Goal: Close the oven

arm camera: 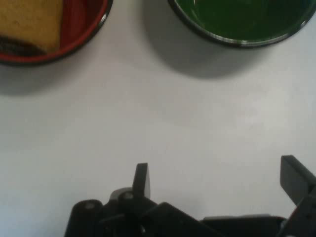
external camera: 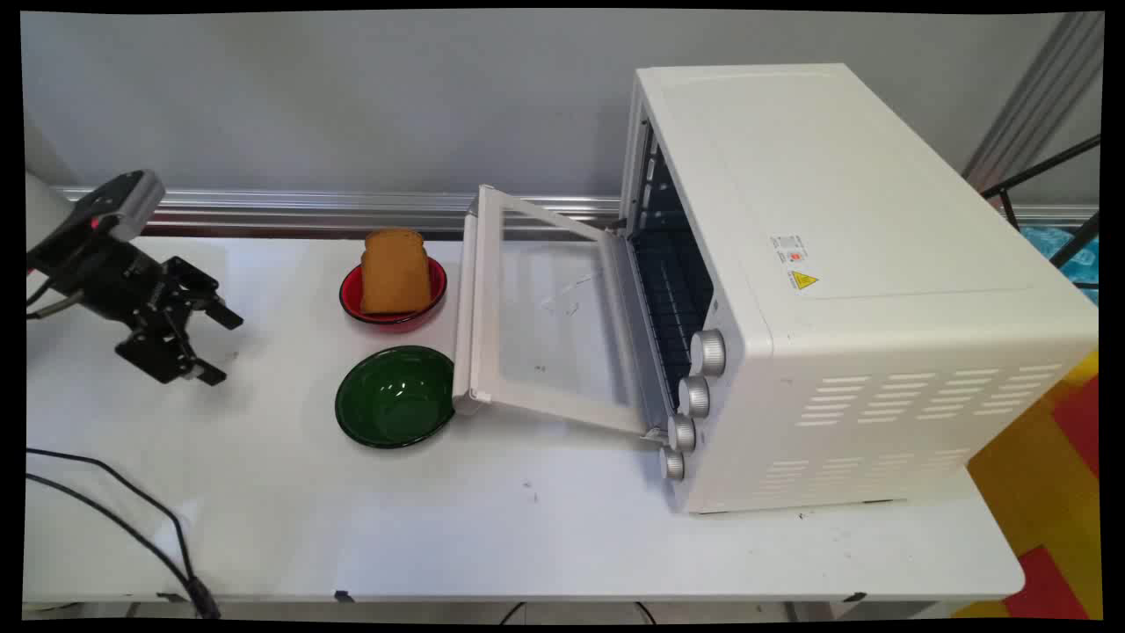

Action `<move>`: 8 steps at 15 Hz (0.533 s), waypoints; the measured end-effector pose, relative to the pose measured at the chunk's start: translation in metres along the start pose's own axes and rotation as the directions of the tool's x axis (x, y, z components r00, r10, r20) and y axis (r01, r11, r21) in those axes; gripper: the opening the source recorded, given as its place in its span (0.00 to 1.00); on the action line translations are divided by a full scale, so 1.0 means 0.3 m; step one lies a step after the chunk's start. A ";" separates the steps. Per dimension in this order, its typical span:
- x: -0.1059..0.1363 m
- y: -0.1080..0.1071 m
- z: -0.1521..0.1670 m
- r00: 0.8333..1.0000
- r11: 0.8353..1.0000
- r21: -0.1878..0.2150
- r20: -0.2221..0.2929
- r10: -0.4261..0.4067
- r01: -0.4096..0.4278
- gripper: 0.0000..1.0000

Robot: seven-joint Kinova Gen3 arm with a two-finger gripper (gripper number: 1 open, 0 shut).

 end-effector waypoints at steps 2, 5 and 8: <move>0.032 0.000 0.015 0.999 1.000 -0.002 -0.049 -0.013 0.012 1.00; 0.109 -0.009 0.039 0.988 1.000 -0.010 -0.149 -0.028 0.027 1.00; 0.180 -0.019 0.063 0.972 1.000 -0.015 -0.235 -0.030 0.028 1.00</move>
